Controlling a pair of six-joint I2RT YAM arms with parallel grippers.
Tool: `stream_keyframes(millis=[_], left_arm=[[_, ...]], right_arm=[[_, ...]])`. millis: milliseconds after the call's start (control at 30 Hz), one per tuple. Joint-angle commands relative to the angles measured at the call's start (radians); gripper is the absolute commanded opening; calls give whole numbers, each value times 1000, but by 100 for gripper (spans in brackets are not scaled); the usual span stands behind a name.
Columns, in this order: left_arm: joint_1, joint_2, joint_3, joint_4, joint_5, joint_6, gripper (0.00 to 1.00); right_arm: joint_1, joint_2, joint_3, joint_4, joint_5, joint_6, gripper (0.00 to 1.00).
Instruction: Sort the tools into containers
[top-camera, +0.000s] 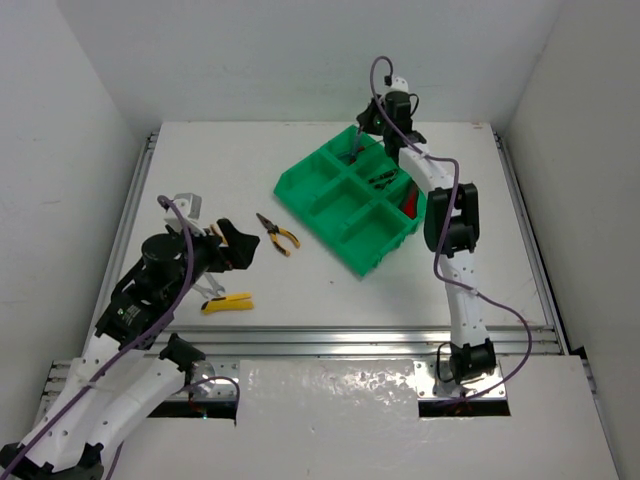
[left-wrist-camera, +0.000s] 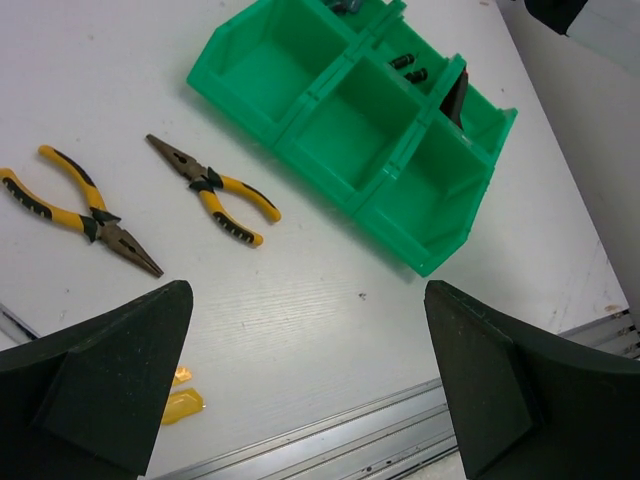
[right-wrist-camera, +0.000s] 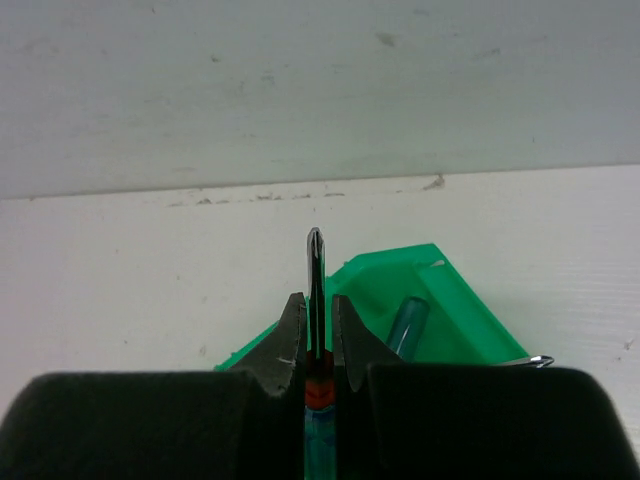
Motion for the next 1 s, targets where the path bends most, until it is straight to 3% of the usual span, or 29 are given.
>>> stream_keyframes(millis=[0,33,67,100,233,400,533,667,733,833,933,967], left_arm=[[-5,14,-3,32,3,16,100],[-5,22,-1,18,-40,2,100],[-5,40,6,9,-63,-5,100],[-5,48,11,1,-98,-16,100],[-3,94,37,-63,-233,-70,100],[9,122,74,-195,-517,-224,100],[41,158,126,-276,-648,-300,100],[60,186,196,-370,-747,-419,100],[61,153,221,-373,-768,-420,100],[63,82,238,-353,-824,-383,100],[63,-25,243,-313,-867,-351,100],[63,-62,230,-260,-872,-320,100]], right_arm=[[7,-33,14,106,-4,-22,0],[7,-46,-6,108,-19,-21,7],[9,-54,-38,105,-37,-24,21],[10,-63,-52,97,-63,-24,54],[24,-131,-49,28,-93,-62,99],[52,-262,-15,-159,-48,-131,99],[134,-465,-235,-304,-42,-143,99],[266,-641,-489,-360,-134,-215,99],[373,-674,-635,-315,-159,-255,99],[527,-671,-731,-265,-245,-369,99],[665,-594,-704,-285,-250,-472,96],[697,-573,-690,-293,-243,-517,91]])
